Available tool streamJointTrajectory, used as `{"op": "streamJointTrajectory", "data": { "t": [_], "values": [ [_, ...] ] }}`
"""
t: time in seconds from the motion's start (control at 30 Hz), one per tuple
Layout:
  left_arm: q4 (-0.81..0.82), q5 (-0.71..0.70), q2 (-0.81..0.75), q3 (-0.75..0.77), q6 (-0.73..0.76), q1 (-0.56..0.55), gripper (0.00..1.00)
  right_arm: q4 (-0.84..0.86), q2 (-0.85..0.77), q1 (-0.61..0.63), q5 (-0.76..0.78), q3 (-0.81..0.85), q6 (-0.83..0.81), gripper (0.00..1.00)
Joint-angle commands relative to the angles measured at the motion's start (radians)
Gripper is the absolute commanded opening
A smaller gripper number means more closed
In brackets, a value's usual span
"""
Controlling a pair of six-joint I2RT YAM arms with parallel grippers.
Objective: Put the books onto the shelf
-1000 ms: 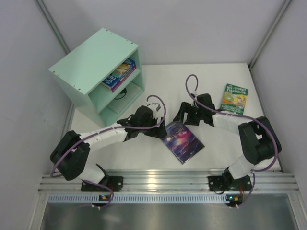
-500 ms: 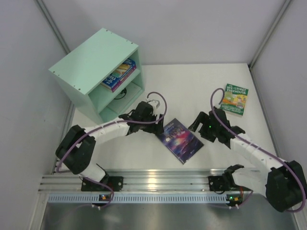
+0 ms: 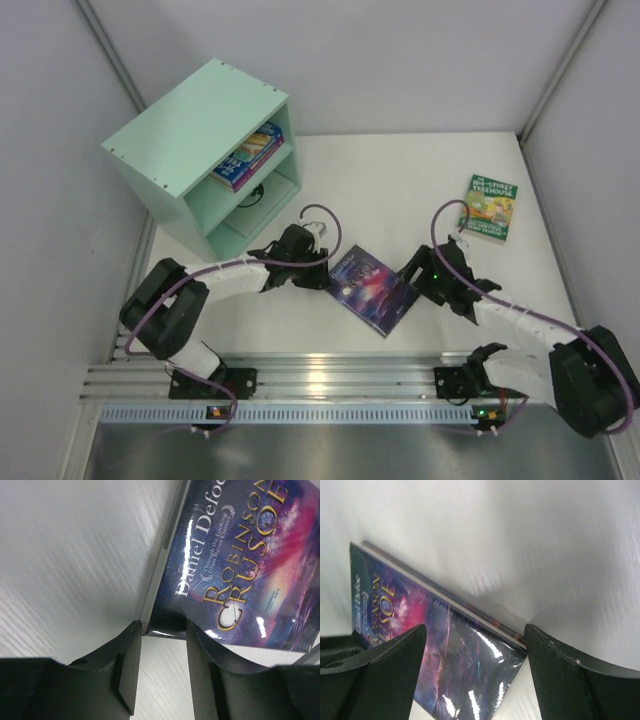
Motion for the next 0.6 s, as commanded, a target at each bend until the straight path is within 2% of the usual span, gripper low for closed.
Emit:
{"op": "streamJointTrajectory", "data": {
  "t": [0.0,0.1,0.23,0.3,0.33,0.37,0.43,0.47,0.5,0.57],
  "values": [
    [0.154,0.152,-0.075,-0.098,-0.153,-0.08,0.4,0.23,0.197,0.011,-0.065,0.134,-0.084,0.78],
    [0.224,0.15,-0.132,-0.144,-0.243,-0.126,0.4,0.278,0.333,-0.005,-0.14,0.269,-0.229,0.78],
    [0.231,0.113,-0.193,-0.158,-0.334,-0.218,0.4,0.235,0.574,-0.049,-0.255,0.562,-0.376,0.78],
    [0.2,0.108,-0.245,-0.146,-0.374,-0.221,0.5,0.161,0.617,-0.087,-0.284,0.634,-0.437,0.79],
    [0.133,0.088,-0.267,-0.134,-0.38,-0.221,0.59,0.14,0.633,-0.101,-0.279,0.685,-0.451,0.79],
    [0.087,0.064,-0.299,-0.114,-0.365,-0.221,0.74,0.095,0.631,-0.115,-0.263,0.701,-0.471,0.8],
    [-0.086,0.001,-0.312,-0.014,-0.316,-0.22,0.77,-0.021,0.586,-0.149,-0.218,0.721,-0.465,0.81],
    [-0.128,-0.083,-0.304,0.021,-0.254,-0.218,0.78,-0.064,0.558,-0.156,-0.194,0.716,-0.424,0.82],
    [-0.178,-0.12,-0.292,0.097,-0.221,-0.203,0.78,-0.133,0.49,-0.16,-0.172,0.681,-0.396,0.82],
    [-0.252,-0.159,-0.228,0.164,-0.132,-0.171,0.77,-0.163,0.406,-0.16,-0.158,0.606,-0.285,0.84]
  ]
}}
